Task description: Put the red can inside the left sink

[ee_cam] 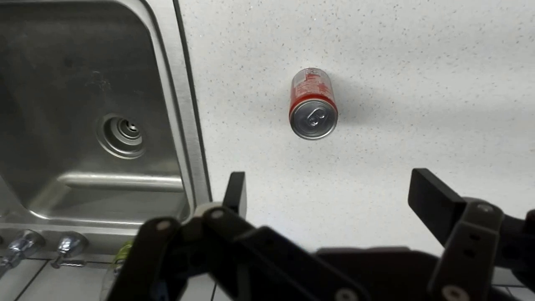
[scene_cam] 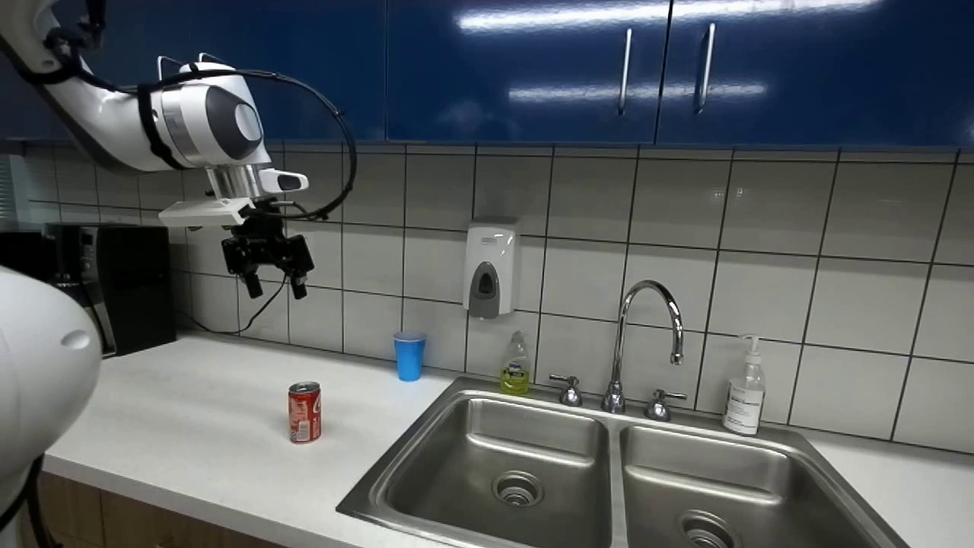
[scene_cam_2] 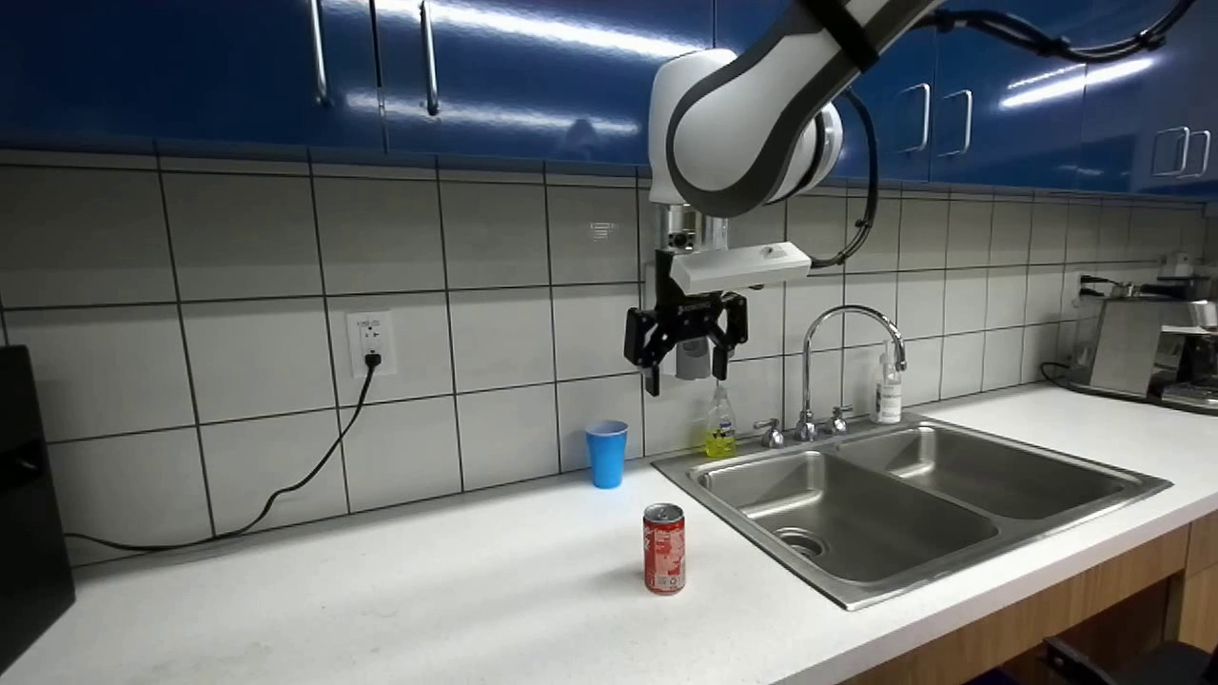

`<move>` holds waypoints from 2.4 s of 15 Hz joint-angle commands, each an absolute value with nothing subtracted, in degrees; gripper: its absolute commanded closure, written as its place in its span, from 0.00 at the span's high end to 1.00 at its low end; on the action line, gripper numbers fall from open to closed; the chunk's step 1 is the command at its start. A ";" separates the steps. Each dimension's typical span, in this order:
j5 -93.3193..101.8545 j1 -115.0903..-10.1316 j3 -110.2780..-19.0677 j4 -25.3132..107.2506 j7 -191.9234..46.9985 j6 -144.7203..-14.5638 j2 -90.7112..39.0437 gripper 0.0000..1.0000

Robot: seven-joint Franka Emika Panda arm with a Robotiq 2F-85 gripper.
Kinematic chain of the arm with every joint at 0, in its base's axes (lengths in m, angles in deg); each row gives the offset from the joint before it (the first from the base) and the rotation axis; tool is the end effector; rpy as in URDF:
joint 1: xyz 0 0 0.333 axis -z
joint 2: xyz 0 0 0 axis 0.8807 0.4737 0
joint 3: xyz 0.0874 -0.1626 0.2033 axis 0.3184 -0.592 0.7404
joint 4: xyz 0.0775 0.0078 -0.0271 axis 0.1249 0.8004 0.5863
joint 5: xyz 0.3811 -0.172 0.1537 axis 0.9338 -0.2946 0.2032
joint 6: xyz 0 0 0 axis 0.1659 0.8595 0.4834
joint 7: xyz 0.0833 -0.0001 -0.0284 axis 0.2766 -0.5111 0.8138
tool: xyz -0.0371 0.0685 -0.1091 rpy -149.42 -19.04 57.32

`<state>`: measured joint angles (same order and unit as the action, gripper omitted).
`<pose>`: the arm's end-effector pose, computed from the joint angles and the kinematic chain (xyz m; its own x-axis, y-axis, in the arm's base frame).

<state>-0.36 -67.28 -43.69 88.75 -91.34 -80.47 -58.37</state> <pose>0.4880 0.1913 0.3225 0.9697 0.0769 0.2317 0.0537 -0.9931 0.1046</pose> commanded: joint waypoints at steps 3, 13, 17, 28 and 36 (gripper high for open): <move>-0.32 -67.83 -46.16 87.47 -87.80 -79.64 -55.04 1.00; 0.12 -68.95 -47.14 82.72 -88.34 -73.69 -47.89 1.00; 2.28 -69.70 -47.47 82.33 -88.16 -77.03 -46.01 1.00; 1.63 -70.08 -49.39 81.07 -87.97 -83.90 -38.76 1.00; 0.04 -70.58 -51.74 78.15 -87.13 -87.69 -30.93 1.00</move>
<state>1.04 -69.47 -50.17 80.57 -88.78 -86.71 -34.44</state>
